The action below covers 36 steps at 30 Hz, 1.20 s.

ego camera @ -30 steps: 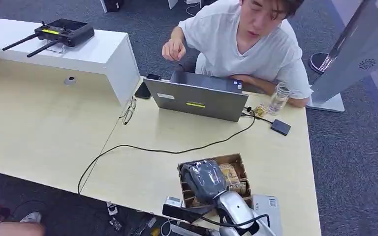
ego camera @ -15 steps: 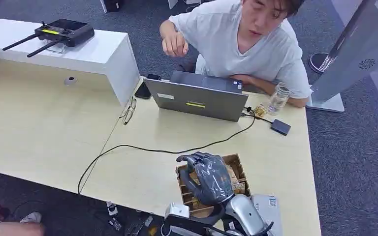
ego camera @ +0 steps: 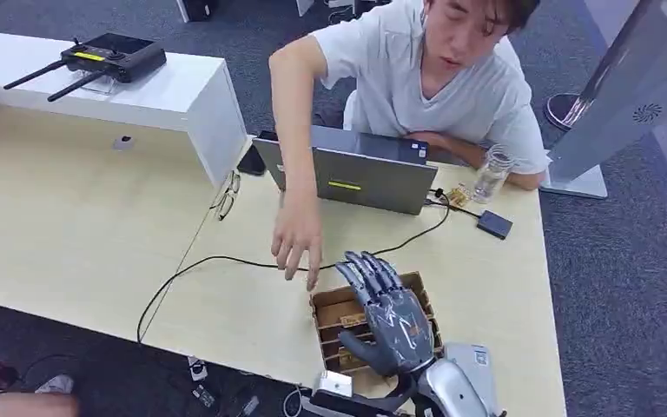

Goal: Pass the card to the sensor for recognition and then transmit it.

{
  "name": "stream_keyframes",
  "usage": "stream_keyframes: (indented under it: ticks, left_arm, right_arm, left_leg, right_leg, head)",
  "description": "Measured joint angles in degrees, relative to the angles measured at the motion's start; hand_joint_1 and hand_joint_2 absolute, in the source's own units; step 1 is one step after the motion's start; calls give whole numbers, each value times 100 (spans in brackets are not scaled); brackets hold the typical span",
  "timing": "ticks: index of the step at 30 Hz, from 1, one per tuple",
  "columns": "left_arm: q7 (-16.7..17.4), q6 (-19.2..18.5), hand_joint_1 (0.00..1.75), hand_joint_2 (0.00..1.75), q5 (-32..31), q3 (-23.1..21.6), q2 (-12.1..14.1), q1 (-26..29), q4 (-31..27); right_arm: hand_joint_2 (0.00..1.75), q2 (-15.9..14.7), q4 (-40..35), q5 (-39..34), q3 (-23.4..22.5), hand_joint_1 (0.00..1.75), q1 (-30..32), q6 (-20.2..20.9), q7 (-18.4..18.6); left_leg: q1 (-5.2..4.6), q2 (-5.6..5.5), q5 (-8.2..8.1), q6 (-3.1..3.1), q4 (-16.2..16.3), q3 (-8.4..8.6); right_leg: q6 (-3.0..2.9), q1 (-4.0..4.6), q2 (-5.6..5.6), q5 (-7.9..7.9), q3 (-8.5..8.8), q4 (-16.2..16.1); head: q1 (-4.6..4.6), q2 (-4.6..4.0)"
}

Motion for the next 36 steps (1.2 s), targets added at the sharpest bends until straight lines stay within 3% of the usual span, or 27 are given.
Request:
stream_keyframes:
  ticks: [17,36]
  left_arm:
    - [0,103,0,0,44,-46,52,46,0]
    - [-7,138,0,0,66,-46,59,83,0]
  right_arm:
    - [175,-133,275,63,-24,0,177,-289,-66]
    - [175,-164,155,50,-66,0,241,-278,-133]
  left_leg:
    - [0,0,0,0,0,0]
    - [0,0,0,0,0,0]
  right_leg:
    - [0,0,0,0,0,0]
    - [0,0,0,0,0,0]
  head:
    - [-2,0]
    - [-2,0]
